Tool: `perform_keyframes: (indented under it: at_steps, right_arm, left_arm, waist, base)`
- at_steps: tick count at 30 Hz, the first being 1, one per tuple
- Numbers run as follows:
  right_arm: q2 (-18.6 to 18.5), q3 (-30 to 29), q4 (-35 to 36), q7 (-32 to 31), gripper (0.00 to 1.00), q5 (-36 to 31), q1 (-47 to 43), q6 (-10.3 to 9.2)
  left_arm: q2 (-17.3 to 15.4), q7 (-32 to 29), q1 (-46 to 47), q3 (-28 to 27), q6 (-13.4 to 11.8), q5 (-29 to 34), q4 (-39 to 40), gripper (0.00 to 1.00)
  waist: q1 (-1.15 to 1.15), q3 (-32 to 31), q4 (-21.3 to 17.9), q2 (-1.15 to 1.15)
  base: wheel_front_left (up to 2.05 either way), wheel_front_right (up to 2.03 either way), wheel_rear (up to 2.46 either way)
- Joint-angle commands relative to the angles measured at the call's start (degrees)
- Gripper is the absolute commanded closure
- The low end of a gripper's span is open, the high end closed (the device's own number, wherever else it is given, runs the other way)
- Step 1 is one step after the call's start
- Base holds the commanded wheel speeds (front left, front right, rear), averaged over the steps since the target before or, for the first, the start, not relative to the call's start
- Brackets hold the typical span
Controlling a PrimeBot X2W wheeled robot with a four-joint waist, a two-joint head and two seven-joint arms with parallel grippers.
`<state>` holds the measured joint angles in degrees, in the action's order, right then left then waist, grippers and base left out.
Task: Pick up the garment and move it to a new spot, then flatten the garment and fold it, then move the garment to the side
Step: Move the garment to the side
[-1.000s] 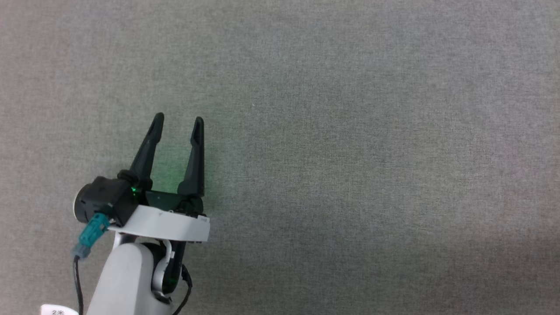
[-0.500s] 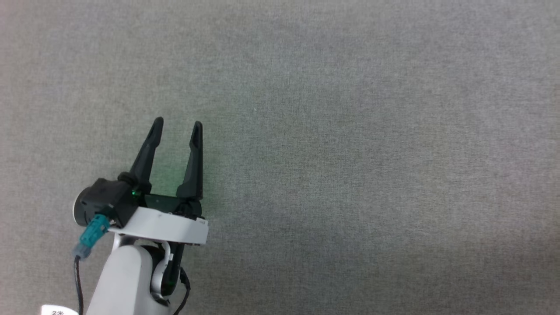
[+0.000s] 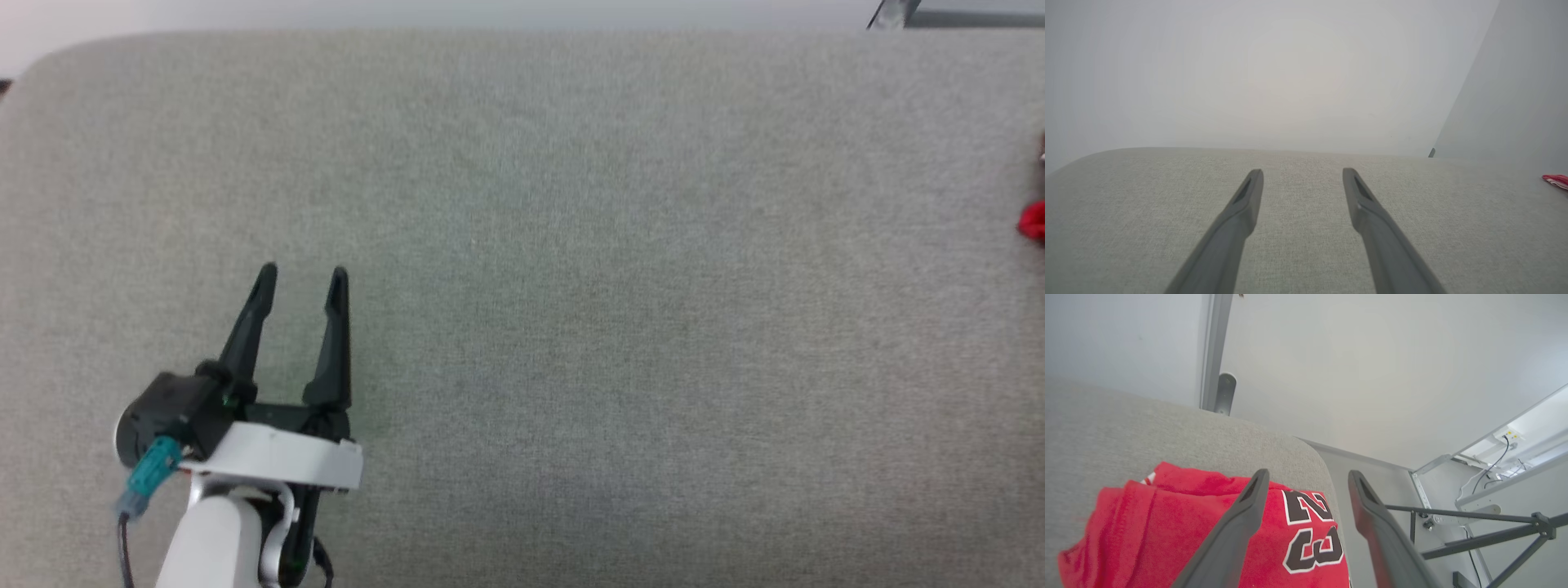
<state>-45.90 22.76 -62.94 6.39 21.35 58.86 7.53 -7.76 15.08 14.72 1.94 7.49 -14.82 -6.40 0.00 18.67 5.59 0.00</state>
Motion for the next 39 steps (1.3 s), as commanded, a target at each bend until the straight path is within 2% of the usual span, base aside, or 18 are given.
perform_keyframes:
  at_steps: [1,5,9,14,22,29,39]
  right_arm:
    - [0.9,0.1,0.2,1.1,0.00,0.5,-1.1,-0.09]
    - [3.5,-1.2,0.9,6.7,0.00,2.0,-3.4,-0.09]
    - [5.9,-2.2,4.2,8.6,0.00,2.8,-7.2,-0.09]
    - [9.0,-6.8,15.1,8.8,0.00,2.7,-14.8,-0.09]
    - [17.3,-15.5,30.0,8.8,0.00,-2.1,-30.3,-0.09]
    - [23.7,-19.7,38.1,8.8,0.00,-5.4,-39.0,-0.08]
    - [28.7,-21.6,44.1,8.8,0.00,-7.0,-45.4,-0.09]
  left_arm:
    - [-0.2,0.1,-0.9,-0.3,0.0,-0.3,0.0,0.00]
    - [-0.2,0.1,-2.9,-1.4,0.0,0.0,0.0,0.00]
    - [0.0,0.0,-4.9,-2.4,0.0,0.0,0.0,0.00]
    - [-0.4,0.0,-7.2,-3.4,0.0,-0.7,-0.1,0.00]
    - [-0.9,0.0,-10.2,-4.7,0.0,-1.8,-0.8,0.00]
    - [-2.1,0.1,-11.2,-5.4,0.0,-2.4,-2.3,0.00]
    - [-3.8,0.1,-13.3,-5.6,0.0,-5.2,-2.4,0.00]
  waist:
    - [0.00,-2.8,-0.7,0.00]
    - [0.00,-5.8,-0.7,0.00]
    - [0.00,-8.8,-0.7,0.00]
    - [0.00,-11.3,-1.1,0.00]
    - [0.00,-14.1,-2.0,0.00]
    - [0.00,-15.5,-2.6,0.00]
    - [0.00,-16.5,-3.9,0.00]
  base:
    - [0.00,0.00,0.00]
    - [0.00,0.00,0.00]
    - [0.00,0.00,0.00]
    - [0.00,0.00,0.00]
    - [0.00,0.00,0.00]
    - [0.00,0.00,0.00]
    - [0.00,0.00,0.00]
